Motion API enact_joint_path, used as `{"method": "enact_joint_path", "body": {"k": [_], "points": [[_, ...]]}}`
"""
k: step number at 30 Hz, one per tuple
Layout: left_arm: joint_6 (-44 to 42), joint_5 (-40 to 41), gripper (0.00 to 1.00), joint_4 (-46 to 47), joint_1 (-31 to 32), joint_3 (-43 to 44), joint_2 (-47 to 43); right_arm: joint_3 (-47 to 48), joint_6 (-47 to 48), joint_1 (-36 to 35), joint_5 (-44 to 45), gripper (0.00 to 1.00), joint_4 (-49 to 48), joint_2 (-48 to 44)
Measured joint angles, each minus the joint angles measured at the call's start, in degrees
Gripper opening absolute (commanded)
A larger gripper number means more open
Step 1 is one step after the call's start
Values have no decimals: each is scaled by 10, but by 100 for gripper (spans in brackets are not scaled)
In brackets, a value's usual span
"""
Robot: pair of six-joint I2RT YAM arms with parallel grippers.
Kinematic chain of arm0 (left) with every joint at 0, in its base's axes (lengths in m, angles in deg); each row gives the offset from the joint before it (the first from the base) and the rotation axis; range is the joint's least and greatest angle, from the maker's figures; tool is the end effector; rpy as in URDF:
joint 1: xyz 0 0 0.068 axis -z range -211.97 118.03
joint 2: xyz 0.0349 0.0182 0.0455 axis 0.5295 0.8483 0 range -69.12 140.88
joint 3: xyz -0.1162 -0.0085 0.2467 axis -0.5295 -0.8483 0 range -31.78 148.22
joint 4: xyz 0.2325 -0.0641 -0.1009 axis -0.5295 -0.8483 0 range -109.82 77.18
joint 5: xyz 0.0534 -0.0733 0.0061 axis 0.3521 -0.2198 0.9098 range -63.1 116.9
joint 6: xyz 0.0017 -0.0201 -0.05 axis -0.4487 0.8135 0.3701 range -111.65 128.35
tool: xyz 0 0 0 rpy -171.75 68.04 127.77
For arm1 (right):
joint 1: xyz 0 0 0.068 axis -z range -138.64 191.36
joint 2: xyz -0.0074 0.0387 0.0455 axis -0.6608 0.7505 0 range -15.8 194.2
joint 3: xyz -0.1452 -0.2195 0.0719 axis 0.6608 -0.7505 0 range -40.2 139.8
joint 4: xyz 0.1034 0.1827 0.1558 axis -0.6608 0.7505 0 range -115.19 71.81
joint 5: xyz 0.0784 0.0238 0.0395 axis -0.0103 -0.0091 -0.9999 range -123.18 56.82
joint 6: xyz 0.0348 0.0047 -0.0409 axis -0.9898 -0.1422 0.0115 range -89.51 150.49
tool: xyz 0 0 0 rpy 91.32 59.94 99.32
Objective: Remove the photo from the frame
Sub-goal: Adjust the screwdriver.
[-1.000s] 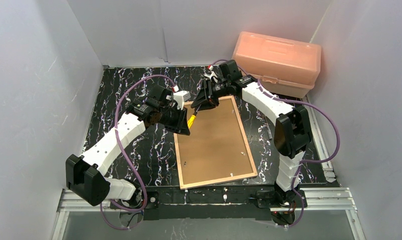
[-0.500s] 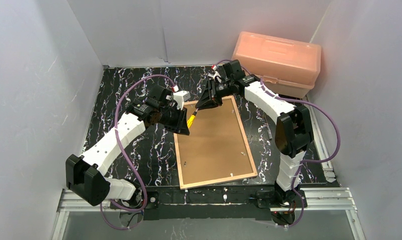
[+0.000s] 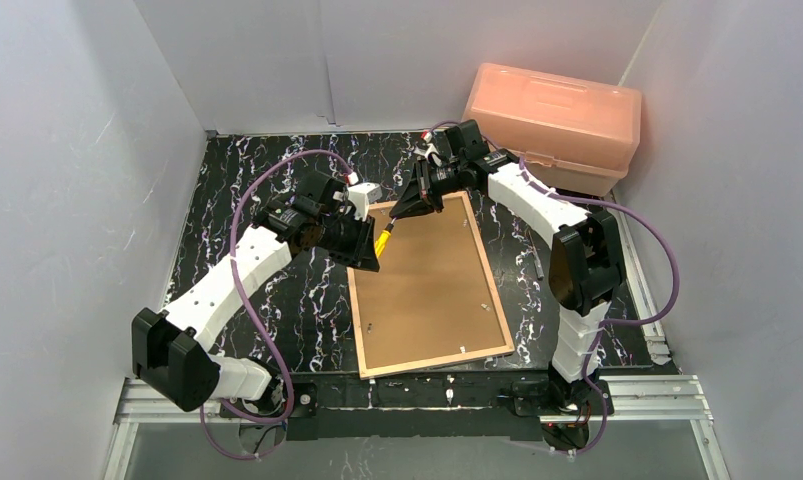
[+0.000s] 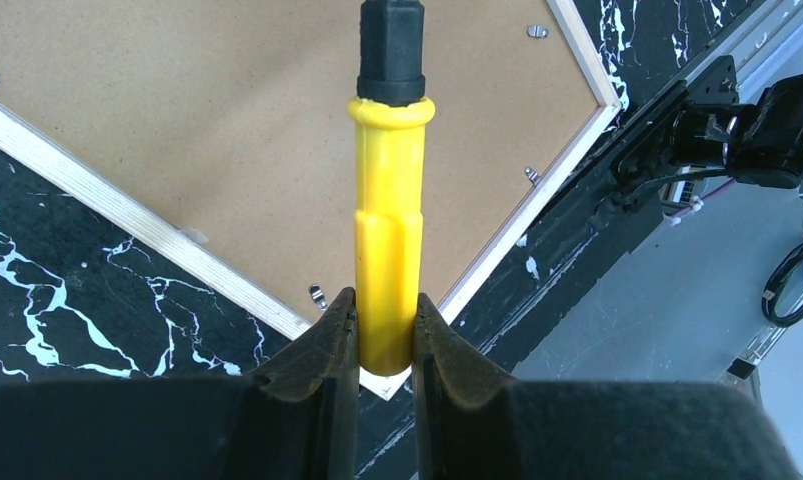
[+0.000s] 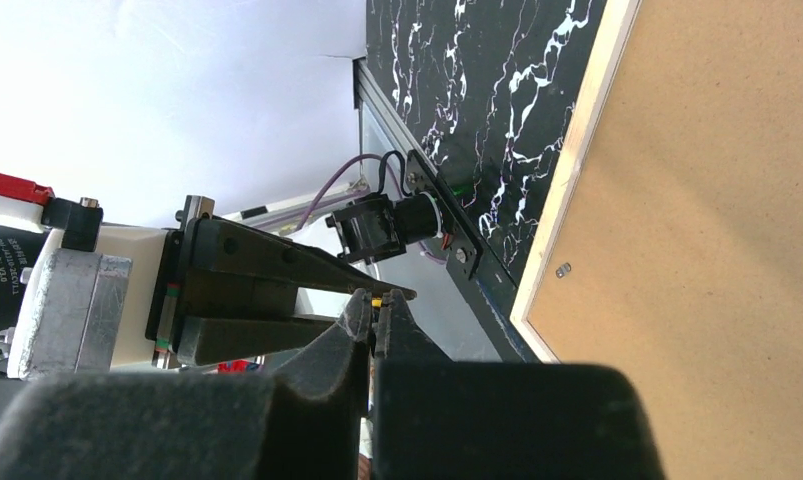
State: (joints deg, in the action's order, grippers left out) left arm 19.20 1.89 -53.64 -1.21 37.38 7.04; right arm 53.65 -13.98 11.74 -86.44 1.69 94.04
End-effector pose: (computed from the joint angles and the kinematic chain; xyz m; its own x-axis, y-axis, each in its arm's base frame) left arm 0.2317 -0.1555 0.3208 -0.7586 0.2530 -0.6005 0.5749 0.6936 -0.4341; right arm 0.3610 0.2381 0.2872 -0.9868 -0.0791 -0.1412 -0.1612 0.3995 0.9024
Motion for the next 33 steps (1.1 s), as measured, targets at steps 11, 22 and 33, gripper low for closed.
{"method": "enact_joint_path", "body": {"k": [11, 22, 33], "points": [[16, 26, 45, 1, 1, 0, 1, -2, -5, 8, 19, 1, -2, 0], [118, 70, 88, 36, 1, -32, -42, -11, -7, 26, 53, 1, -5, -2], [276, 41, 98, 124, -75, -100, -98, -8, -13, 26, 94, 1, 3, -3]]}}
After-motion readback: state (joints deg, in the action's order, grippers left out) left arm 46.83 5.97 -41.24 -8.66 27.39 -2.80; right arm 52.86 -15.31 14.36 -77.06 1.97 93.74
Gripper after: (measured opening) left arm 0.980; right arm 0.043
